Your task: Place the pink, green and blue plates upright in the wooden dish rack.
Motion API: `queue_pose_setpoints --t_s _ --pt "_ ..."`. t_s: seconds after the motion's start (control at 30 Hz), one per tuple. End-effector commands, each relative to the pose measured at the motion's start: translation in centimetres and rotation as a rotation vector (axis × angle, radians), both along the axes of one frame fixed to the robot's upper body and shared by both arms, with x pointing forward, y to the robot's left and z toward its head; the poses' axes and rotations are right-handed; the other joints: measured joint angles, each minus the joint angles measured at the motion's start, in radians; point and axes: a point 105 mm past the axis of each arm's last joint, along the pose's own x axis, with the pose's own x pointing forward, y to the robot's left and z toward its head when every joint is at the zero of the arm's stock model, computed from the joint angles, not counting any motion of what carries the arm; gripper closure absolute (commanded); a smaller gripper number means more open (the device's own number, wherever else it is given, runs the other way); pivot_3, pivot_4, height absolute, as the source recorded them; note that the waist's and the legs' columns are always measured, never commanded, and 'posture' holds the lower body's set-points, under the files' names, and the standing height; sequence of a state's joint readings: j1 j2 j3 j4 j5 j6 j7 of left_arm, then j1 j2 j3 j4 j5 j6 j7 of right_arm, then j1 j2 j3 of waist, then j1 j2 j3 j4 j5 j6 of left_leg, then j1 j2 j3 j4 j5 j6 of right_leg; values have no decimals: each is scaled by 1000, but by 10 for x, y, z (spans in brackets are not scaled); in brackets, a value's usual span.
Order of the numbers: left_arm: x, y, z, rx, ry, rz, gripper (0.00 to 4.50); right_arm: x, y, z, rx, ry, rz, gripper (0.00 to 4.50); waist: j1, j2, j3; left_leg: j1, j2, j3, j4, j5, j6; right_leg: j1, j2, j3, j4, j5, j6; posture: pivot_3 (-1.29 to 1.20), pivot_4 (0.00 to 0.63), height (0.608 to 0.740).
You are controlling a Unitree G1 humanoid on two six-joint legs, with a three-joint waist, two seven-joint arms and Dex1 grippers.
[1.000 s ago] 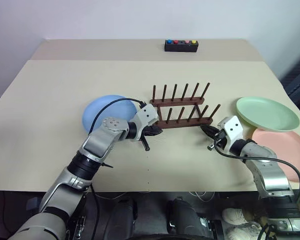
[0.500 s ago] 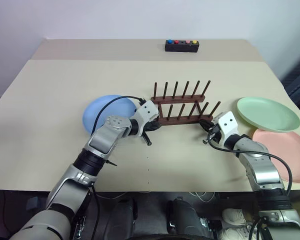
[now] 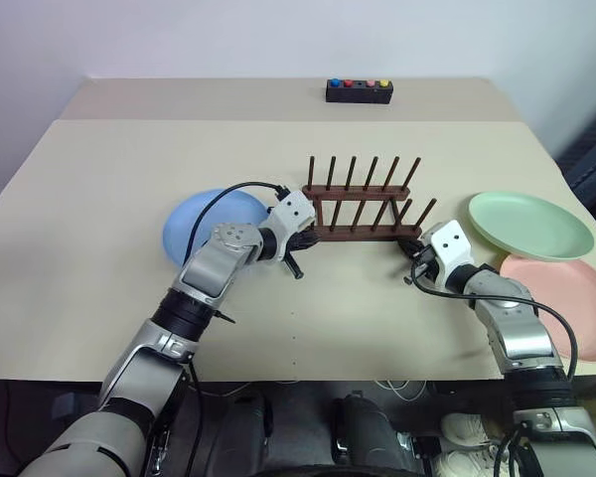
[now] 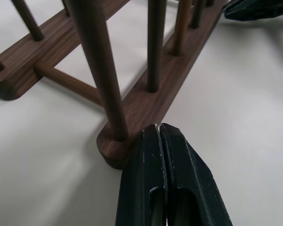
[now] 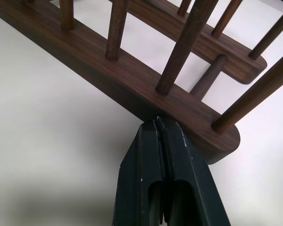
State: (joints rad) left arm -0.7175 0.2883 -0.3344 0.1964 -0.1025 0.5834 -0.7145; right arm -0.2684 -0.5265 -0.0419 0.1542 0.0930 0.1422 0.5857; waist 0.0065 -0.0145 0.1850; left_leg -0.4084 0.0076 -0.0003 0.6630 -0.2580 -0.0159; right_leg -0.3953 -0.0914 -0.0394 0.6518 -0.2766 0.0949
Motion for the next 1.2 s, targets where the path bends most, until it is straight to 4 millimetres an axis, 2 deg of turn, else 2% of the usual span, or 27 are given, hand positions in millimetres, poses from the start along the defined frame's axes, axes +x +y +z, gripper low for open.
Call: queue_pose_setpoints --t_s 0.03,0.27,0.43,0.83,1.2 --pt "2 -1 13 -23 -45 2 4485 5 1 12 -3 -51 5 4500 0 0 0 0 0 0 0 0 0 0 0 0 0 0 0 0 150 740" --pt "11 8 12 3 -63 53 4485 12 6 15 -10 -65 14 4500 -2 0 0 0 0 0 0 0 0 0 0 0 0 0 0 0 150 740" --pt "18 6 15 -7 -74 60 4485 18 6 17 -25 -74 12 4500 -2 0 0 0 0 0 0 0 0 0 0 0 0 0 0 0 150 740" --pt "39 4 22 -28 -109 60 4485 33 -5 18 -46 -101 -26 4500 -2 0 0 0 0 1 0 0 0 0 0 0 0 0 0 0 150 740" --pt "48 3 15 -27 -107 76 4485 44 -10 21 -42 -123 -53 4500 -4 0 0 0 0 1 0 0 0 0 0 0 0 0 1 0 150 740"
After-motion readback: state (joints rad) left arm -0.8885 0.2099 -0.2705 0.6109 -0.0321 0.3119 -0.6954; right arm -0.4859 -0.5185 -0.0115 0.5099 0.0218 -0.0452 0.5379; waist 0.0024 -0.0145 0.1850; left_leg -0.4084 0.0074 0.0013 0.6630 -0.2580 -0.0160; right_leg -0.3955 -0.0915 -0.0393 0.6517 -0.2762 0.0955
